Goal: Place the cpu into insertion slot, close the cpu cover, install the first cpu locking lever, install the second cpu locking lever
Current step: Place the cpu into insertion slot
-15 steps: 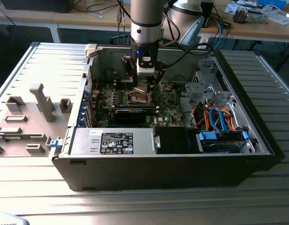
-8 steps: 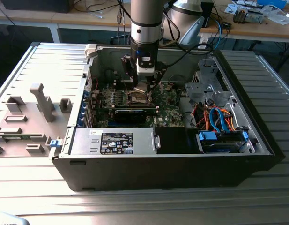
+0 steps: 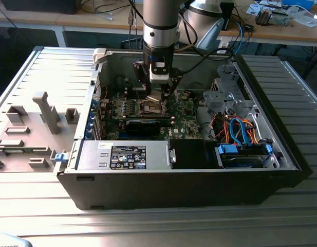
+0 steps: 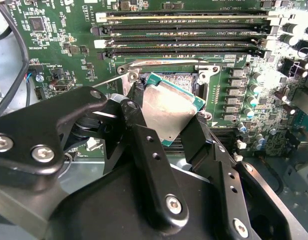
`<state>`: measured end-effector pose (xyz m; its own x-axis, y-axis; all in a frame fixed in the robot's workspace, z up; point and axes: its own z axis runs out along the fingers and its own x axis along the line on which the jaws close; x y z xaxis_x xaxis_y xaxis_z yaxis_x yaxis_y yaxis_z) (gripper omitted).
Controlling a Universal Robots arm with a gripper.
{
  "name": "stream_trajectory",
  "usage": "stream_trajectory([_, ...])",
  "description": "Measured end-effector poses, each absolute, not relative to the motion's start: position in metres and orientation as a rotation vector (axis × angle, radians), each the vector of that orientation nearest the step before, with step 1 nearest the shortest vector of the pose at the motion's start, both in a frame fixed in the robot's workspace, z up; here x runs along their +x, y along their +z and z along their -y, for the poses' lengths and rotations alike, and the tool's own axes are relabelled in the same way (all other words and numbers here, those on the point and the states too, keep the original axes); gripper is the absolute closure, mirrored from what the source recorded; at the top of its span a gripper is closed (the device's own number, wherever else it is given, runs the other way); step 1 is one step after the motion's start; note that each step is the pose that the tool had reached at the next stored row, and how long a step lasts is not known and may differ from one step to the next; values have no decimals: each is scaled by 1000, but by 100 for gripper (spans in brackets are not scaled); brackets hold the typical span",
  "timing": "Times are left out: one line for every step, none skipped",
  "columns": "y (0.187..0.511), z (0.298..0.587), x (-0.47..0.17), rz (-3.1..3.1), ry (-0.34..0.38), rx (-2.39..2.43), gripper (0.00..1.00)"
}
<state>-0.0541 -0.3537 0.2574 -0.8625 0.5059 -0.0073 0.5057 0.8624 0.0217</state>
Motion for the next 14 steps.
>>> stream_trajectory([257, 354, -54, -3019, 30, 822, 46])
stream_trajectory([257, 354, -54, -3018, 30, 823, 46])
stream_trajectory([257, 354, -54, -3018, 30, 824, 46])
stream_trajectory([257, 354, -54, -3018, 30, 825, 46])
stream_trajectory([257, 354, -54, -3017, 30, 827, 46])
stream_trajectory([257, 354, -54, -3017, 30, 828, 46])
stream_trajectory([257, 354, -54, -3016, 30, 830, 46])
stream_trajectory([257, 354, -54, -3016, 30, 831, 46])
stream_trajectory([257, 354, -54, -3016, 30, 832, 46])
stream_trajectory([257, 354, -54, -3015, 30, 834, 46])
stream_trajectory([257, 354, -54, -3015, 30, 835, 46])
stream_trajectory([257, 354, -54, -3014, 30, 839, 46])
stream_trajectory([257, 354, -54, -3014, 30, 840, 46])
stream_trajectory([257, 354, -54, -3013, 30, 841, 46])
